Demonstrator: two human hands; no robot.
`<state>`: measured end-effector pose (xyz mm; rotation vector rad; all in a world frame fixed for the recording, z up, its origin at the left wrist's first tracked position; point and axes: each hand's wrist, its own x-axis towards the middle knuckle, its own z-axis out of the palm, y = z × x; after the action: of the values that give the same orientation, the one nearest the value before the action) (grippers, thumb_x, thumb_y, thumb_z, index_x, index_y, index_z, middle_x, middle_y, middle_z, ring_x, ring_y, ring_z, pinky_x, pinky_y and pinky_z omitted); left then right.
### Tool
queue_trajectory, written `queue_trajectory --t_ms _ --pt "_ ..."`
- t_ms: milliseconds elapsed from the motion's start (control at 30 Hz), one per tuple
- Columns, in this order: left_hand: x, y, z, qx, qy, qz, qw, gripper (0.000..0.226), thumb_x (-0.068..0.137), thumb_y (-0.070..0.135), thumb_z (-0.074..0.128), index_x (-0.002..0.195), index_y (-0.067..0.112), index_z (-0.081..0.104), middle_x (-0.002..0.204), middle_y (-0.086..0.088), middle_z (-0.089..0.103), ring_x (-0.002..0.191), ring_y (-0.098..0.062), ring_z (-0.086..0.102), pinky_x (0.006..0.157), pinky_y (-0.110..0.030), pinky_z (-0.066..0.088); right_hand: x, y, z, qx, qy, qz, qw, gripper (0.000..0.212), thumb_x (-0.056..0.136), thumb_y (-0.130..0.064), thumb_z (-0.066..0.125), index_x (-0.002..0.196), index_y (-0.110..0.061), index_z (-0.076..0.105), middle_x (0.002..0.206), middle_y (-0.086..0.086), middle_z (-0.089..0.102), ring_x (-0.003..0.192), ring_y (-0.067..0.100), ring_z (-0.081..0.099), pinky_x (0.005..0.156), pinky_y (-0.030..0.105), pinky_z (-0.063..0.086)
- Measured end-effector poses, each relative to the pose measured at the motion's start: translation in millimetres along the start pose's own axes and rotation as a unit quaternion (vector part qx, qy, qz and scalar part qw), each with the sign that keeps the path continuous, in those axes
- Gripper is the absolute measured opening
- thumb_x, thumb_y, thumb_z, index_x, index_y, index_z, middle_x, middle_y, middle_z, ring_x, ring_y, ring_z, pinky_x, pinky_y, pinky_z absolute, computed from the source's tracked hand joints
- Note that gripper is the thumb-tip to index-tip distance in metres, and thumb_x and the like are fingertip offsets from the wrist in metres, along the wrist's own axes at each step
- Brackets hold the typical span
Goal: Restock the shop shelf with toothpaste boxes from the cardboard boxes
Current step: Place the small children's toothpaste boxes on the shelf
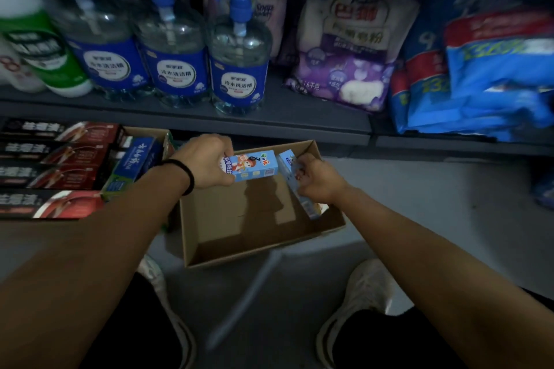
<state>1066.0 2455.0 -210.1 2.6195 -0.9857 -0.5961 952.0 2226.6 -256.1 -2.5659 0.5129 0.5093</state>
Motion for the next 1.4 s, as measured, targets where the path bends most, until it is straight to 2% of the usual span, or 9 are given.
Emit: queue_trajectory --t_ms 167,367,500,700,967,1100,1233,1333,1400 --pt "-19.8 34.1 -47.2 0.044 0.046 0.017 0.998 0.039 0.069 0.033 0.078 0.1 0.019 0.059 0.1 0.002 0.059 0.086 -0.015 0.053 0.065 -0.028 0.04 -40.5 -20.1 -60.9 -0.017 0.031 -0.048 0.998 0.064 0.076 -0.014 0.074 0.132 -0.02 0.044 0.131 0.009 0.057 0.106 0.023 0.061 0.07 0.029 0.049" --pt "-33.3 78.0 -104.2 0.077 0.103 0.052 0.99 0.04 0.067 0.033 0.078 0.099 0.02 0.059 0.1 0.003 0.059 0.087 -0.018 0.054 0.066 -0.029 0.04 -88.0 -35.8 -143.6 -0.041 0.102 -0.085 0.99 0.065 0.073 -0.013 0.073 0.132 -0.019 0.047 0.127 0.007 0.059 0.108 0.024 0.058 0.086 0.035 0.052" --pt "-38.7 104.2 -140.4 0.082 0.14 0.075 0.984 0.037 0.065 0.032 0.078 0.093 0.022 0.058 0.097 0.003 0.061 0.084 -0.017 0.053 0.068 -0.032 0.045 -110.2 -37.4 -190.7 -0.092 0.166 -0.103 0.977 0.064 0.07 -0.018 0.073 0.13 -0.023 0.051 0.121 0.004 0.063 0.102 0.025 0.059 0.074 0.027 0.045" --pt "-34.3 144.5 -191.8 0.114 0.181 0.107 0.971 0.036 0.065 0.033 0.078 0.093 0.022 0.057 0.097 0.003 0.06 0.083 -0.016 0.053 0.065 -0.028 0.041 -128.5 -33.2 -257.1 -0.143 0.239 -0.123 0.953 0.065 0.068 -0.02 0.07 0.13 -0.027 0.05 0.118 0.004 0.063 0.101 0.029 0.06 0.08 0.04 0.052" --pt "-6.0 183.9 -247.9 0.141 0.226 0.141 0.953 0.039 0.068 0.031 0.077 0.1 0.02 0.057 0.1 0.003 0.057 0.086 -0.016 0.051 0.069 -0.03 0.042 -111.2 -26.7 -335.0 -0.226 0.324 -0.153 0.906 0.056 0.078 -0.026 0.07 0.13 -0.025 0.05 0.116 0.007 0.059 0.104 0.031 0.057 0.079 0.039 0.05" --pt "17.0 193.9 -265.1 0.152 0.238 0.144 0.949 0.042 0.068 0.03 0.077 0.103 0.019 0.058 0.1 0.005 0.057 0.088 -0.017 0.053 0.073 -0.033 0.047 -91.6 -27.6 -362.2 -0.271 0.335 -0.134 0.892 0.056 0.079 -0.015 0.063 0.132 -0.014 0.046 0.117 0.012 0.055 0.106 0.034 0.054 0.076 0.036 0.043" --pt "39.4 199.2 -275.2 0.164 0.254 0.15 0.941 0.038 0.068 0.029 0.075 0.1 0.016 0.06 0.102 0.001 0.06 0.09 -0.021 0.056 0.077 -0.038 0.05 -62.9 -26.1 -376.5 -0.311 0.341 -0.138 0.877 0.051 0.08 -0.012 0.061 0.129 -0.013 0.047 0.119 0.01 0.053 0.11 0.032 0.052 0.069 0.031 0.03" --pt "55.3 198.4 -279.8 0.173 0.255 0.157 0.938 0.036 0.07 0.029 0.074 0.1 0.016 0.059 0.104 0.0 0.06 0.091 -0.021 0.056 0.075 -0.036 0.049 -41.6 -24.7 -383.7 -0.316 0.345 -0.147 0.872 0.048 0.08 -0.012 0.062 0.126 -0.014 0.049 0.12 0.009 0.053 0.111 0.031 0.051 0.068 0.032 0.036" --pt "63.7 197.0 -282.6 0.179 0.257 0.159 0.936 0.037 0.07 0.03 0.073 0.101 0.017 0.058 0.104 0.001 0.06 0.091 -0.021 0.057 0.073 -0.035 0.049 -30.3 -25.6 -386.6 -0.311 0.341 -0.162 0.872 0.048 0.078 -0.01 0.063 0.124 -0.014 0.05 0.12 0.01 0.053 0.112 0.031 0.05 0.077 0.038 0.046"
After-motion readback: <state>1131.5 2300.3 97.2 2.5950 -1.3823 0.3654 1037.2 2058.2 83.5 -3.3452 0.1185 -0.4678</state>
